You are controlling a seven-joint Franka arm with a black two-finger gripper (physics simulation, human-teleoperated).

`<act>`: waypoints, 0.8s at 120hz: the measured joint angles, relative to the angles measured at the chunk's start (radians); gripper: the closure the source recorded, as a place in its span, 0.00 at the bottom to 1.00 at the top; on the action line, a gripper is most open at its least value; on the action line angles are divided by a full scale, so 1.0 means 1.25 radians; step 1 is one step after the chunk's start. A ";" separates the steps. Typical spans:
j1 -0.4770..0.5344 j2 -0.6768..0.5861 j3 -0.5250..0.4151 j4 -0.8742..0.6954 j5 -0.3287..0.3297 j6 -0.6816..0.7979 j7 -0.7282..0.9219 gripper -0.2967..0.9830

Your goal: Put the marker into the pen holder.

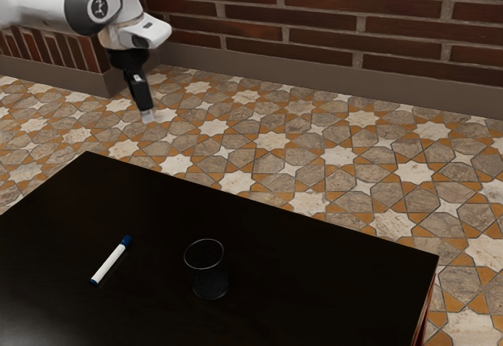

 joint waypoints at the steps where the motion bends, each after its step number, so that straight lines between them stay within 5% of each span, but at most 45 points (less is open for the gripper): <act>1: 0.001 0.000 0.000 0.000 0.000 0.000 0.001 0.23; 36: -0.018 -0.013 -0.004 -0.015 0.000 0.001 0.015 0.23; 58: -0.020 -0.119 -0.004 -0.314 -0.026 0.089 -0.027 0.23; 96: 0.044 -0.126 0.012 -0.451 -0.012 0.236 -0.121 0.23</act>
